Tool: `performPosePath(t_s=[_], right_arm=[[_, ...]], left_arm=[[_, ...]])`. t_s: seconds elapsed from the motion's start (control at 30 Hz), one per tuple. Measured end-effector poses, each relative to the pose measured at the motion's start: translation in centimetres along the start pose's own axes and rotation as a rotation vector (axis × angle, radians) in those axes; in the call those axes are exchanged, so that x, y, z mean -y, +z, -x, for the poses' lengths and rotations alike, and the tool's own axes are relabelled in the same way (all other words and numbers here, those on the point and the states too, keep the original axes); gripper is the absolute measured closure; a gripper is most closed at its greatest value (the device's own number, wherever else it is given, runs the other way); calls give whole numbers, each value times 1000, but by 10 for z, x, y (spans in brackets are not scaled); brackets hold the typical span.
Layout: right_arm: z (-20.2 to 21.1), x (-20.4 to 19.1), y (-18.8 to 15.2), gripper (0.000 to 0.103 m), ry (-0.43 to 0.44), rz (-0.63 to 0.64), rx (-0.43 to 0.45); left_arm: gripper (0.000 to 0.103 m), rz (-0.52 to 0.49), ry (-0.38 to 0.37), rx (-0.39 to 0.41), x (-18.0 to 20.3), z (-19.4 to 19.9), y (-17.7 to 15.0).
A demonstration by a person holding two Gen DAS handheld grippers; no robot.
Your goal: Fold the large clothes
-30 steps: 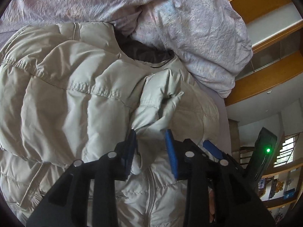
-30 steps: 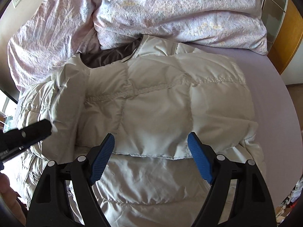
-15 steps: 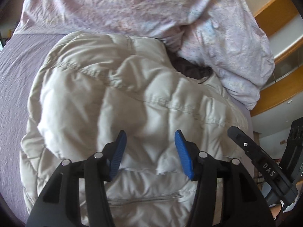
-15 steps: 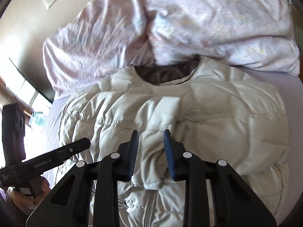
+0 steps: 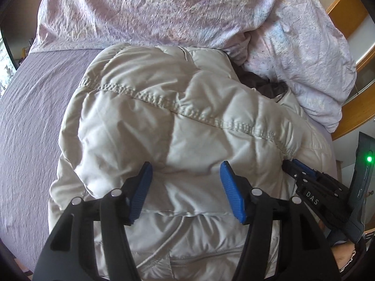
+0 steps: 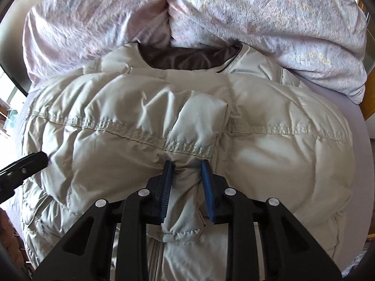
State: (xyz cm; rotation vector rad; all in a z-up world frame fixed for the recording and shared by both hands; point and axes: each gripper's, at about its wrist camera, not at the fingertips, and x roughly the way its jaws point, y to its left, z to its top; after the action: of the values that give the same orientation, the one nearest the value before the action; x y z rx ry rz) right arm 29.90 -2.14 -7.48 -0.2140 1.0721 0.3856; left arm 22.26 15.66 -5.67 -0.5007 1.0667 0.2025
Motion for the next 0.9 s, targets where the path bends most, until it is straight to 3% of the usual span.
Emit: performPosePath(t_s=[0.33,0.9], right_arm=[[-16,22,0,76,79,-149,-27],[-20,27,-2,75,127,-162,-14]], left_arm=[[41,-16,66,-22,-8,-18,4],[40,-84,161,-53,2,-48,10]])
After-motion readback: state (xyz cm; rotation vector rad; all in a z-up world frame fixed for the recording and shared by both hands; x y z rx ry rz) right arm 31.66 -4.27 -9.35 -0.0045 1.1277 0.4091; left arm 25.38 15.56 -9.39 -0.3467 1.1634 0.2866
